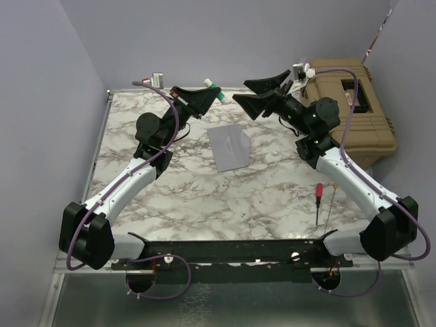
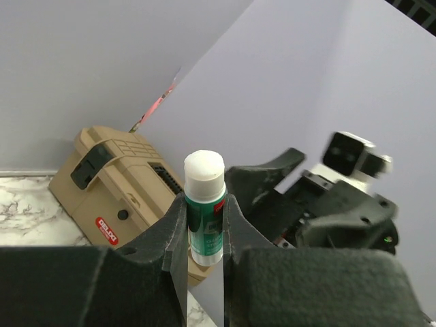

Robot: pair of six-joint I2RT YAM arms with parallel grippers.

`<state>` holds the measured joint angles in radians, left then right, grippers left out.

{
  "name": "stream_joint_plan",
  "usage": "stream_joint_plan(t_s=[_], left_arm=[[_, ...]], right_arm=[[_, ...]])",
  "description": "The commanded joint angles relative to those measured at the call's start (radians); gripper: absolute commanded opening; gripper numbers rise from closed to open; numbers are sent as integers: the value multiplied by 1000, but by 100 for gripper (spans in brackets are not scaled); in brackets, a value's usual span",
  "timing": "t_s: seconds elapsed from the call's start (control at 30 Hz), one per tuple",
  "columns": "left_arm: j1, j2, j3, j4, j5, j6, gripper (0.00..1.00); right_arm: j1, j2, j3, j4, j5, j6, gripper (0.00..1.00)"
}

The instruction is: Place the letter into the envelope and seal it

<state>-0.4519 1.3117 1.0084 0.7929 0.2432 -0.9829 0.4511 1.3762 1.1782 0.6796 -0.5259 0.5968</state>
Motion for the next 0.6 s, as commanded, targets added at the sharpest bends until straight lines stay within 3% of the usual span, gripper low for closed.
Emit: stream_joint_plan(t_s=[0.0,0.07,0.2,0.4,0.57], left_arm=[[1,-9,15,-28,-21,0,0],[1,-8,14,-30,-21,-2,0],[1,-9,14,-30,-20,-5,0],[0,-6,14,-32,-12,-3,0],[1,-9,13,-32,-11,1,0]], right_arm=[[122,-43,-3,-146,102,-725,76],[170,-45,-18,-150,140,-879,74],[226,-31,-42,-97,221,-1003,66],[267,17,-20,-113,326,-1104,65],[272,31,-31,-114,308,-1144,50]])
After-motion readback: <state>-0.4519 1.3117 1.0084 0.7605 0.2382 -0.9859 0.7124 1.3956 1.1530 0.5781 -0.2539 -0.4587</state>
